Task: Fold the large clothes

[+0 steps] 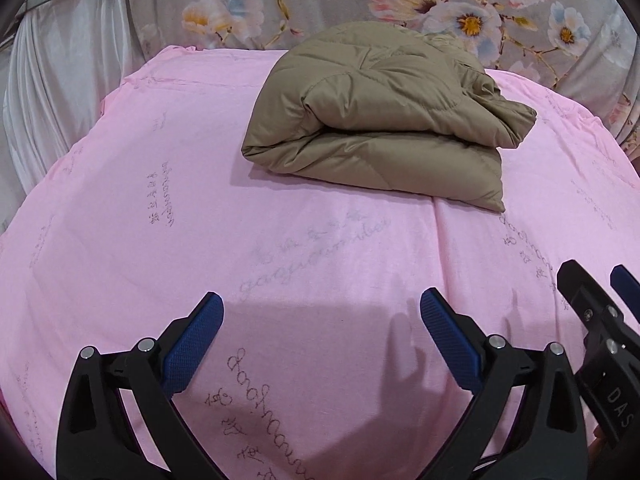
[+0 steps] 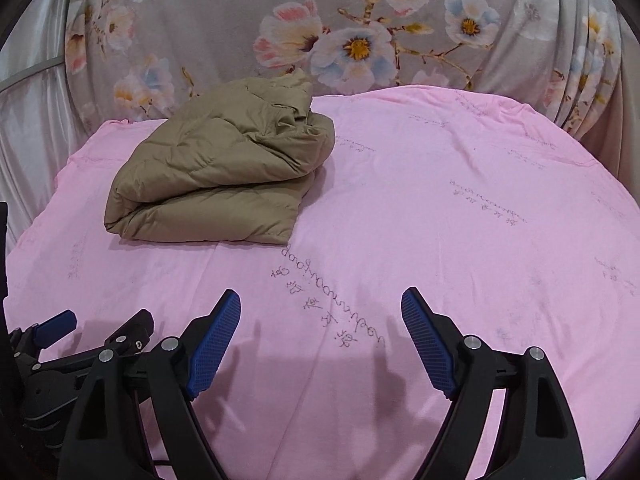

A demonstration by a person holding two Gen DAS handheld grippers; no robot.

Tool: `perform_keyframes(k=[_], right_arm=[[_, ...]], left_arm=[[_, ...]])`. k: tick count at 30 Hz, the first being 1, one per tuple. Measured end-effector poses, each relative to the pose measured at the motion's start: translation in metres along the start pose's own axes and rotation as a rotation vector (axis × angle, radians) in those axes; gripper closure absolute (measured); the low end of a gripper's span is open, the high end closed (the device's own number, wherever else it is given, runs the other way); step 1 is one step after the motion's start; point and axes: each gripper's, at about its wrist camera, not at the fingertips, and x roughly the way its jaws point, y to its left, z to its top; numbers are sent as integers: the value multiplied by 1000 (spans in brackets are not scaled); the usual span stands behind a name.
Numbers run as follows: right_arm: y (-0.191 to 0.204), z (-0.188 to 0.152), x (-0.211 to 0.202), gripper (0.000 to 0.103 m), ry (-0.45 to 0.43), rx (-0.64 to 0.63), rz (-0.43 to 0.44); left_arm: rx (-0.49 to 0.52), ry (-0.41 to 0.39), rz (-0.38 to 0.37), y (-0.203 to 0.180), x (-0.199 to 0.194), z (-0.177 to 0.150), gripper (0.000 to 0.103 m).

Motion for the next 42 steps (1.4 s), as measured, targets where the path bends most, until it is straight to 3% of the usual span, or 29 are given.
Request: perform_keyframes(k=[23, 42], right_arm=[[1, -8, 14, 22, 91, -11, 31], [-1, -8, 14, 22, 95, -10, 38]], left_arm=[[-17, -1, 64, 3, -2, -6, 7], [4, -22, 116, -1, -5, -7, 7]])
